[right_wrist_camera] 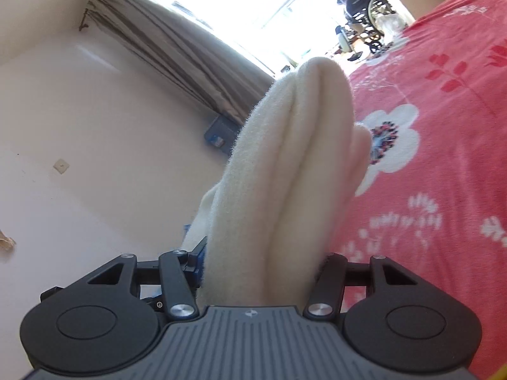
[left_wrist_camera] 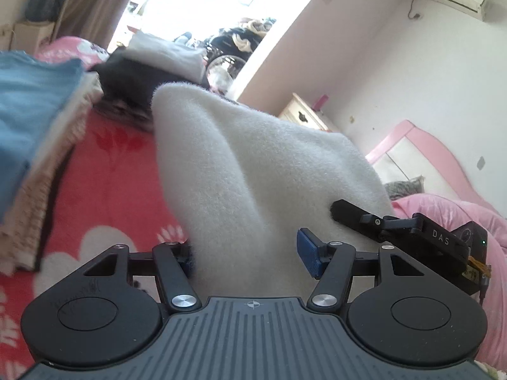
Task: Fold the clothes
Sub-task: 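Carry the bundle with both tools over to the stack of folded clothes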
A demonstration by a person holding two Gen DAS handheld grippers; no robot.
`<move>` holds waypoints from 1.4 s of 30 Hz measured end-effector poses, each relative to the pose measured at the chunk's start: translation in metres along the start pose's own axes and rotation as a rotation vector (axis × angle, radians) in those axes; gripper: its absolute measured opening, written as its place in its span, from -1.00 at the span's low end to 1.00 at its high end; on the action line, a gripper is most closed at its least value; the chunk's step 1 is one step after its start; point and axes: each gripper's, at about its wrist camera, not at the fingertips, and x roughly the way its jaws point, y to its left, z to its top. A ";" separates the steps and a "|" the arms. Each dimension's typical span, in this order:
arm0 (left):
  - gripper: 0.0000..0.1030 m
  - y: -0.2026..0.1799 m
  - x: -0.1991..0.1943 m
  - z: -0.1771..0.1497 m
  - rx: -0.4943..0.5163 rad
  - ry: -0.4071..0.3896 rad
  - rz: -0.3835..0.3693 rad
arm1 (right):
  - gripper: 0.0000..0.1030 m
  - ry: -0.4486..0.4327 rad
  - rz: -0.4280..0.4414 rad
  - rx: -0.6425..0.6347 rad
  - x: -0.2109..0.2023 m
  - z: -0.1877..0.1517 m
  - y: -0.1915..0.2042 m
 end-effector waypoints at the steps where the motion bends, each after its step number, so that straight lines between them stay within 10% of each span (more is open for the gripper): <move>1: 0.16 0.006 -0.012 0.011 0.002 -0.012 0.028 | 0.13 0.001 0.027 0.002 0.011 -0.001 0.012; 10: 0.16 0.064 -0.097 0.129 0.106 -0.089 0.343 | 0.12 0.030 0.249 0.132 0.163 -0.006 0.114; 17: 0.17 0.133 -0.106 0.203 0.068 -0.108 0.460 | 0.12 0.027 0.240 0.215 0.271 -0.017 0.168; 27: 0.24 0.272 -0.024 0.150 -0.047 0.004 0.544 | 0.21 0.118 -0.041 0.091 0.378 -0.064 0.096; 37: 0.28 0.252 -0.083 0.162 -0.011 -0.094 0.533 | 0.42 0.247 0.125 0.182 0.358 -0.043 0.051; 42: 0.26 0.202 -0.098 0.140 0.097 -0.118 0.459 | 0.15 0.080 0.093 0.114 0.291 -0.015 0.048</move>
